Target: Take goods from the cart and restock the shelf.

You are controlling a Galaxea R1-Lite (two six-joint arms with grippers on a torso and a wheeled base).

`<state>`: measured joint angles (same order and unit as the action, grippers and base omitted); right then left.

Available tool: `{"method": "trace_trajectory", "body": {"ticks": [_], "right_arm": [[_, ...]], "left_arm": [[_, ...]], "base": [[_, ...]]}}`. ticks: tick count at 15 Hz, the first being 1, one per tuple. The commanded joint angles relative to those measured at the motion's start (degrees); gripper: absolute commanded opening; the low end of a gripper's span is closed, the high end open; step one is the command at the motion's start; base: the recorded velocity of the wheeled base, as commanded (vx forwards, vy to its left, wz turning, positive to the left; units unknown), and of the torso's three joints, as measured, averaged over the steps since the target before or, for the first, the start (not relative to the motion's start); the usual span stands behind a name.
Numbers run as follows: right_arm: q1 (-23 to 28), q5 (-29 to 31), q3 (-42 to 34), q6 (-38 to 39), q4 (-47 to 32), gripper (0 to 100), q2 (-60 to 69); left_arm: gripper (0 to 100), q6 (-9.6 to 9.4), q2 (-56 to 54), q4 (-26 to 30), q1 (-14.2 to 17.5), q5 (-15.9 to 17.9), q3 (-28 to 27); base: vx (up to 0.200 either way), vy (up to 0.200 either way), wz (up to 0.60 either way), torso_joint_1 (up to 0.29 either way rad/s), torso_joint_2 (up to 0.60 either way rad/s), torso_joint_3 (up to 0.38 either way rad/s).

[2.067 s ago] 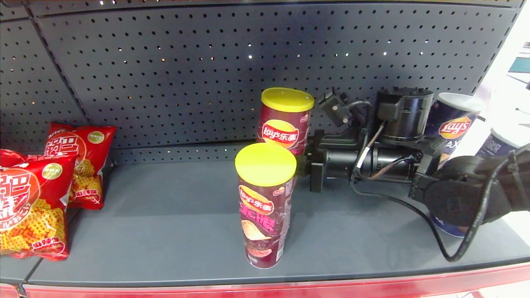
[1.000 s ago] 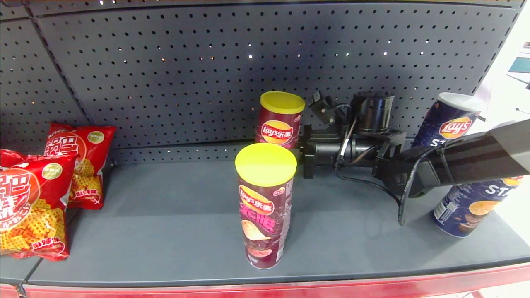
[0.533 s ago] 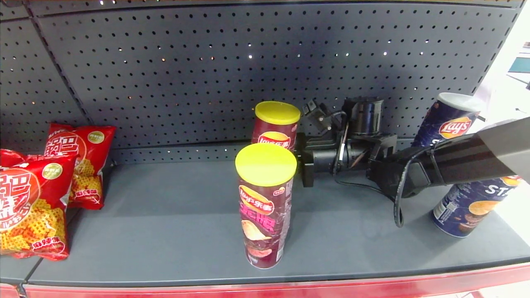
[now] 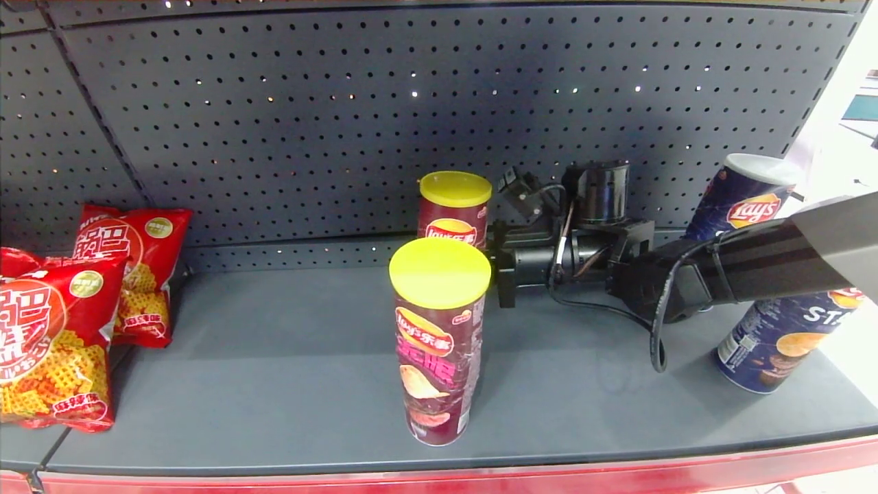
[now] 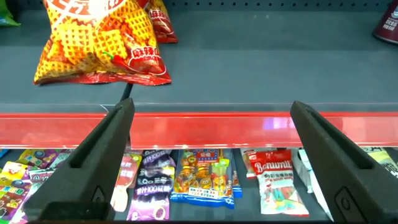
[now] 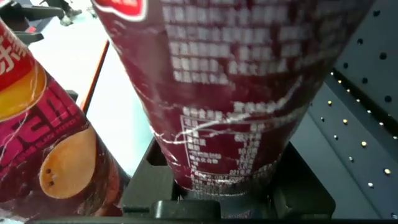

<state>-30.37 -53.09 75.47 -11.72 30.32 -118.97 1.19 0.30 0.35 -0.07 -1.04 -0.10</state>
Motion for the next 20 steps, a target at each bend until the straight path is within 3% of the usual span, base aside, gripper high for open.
{"method": "trace_trajectory", "body": {"ticks": [1,13,20], "right_arm": [[-0.2,-0.1,0.2,0.6,-0.1,0,-0.6],[0.3,-2.2,0.0,0.2,0.1,0,-0.4],[-0.7,0.9,3.0,0.5,0.1,0,-1.5]], "left_arm": [[100,0.04,0.1,0.0,0.0,0.0,0.0],[100,0.04,0.1,0.0,0.0,0.0,0.0],[100,0.04,0.1,0.0,0.0,0.0,0.0]], "base": [[0.000,0.000,0.00,0.000,0.00,0.000],[0.000,0.000,0.00,0.000,0.00,0.000],[0.000,0.000,0.00,0.000,0.00,0.000]]}}
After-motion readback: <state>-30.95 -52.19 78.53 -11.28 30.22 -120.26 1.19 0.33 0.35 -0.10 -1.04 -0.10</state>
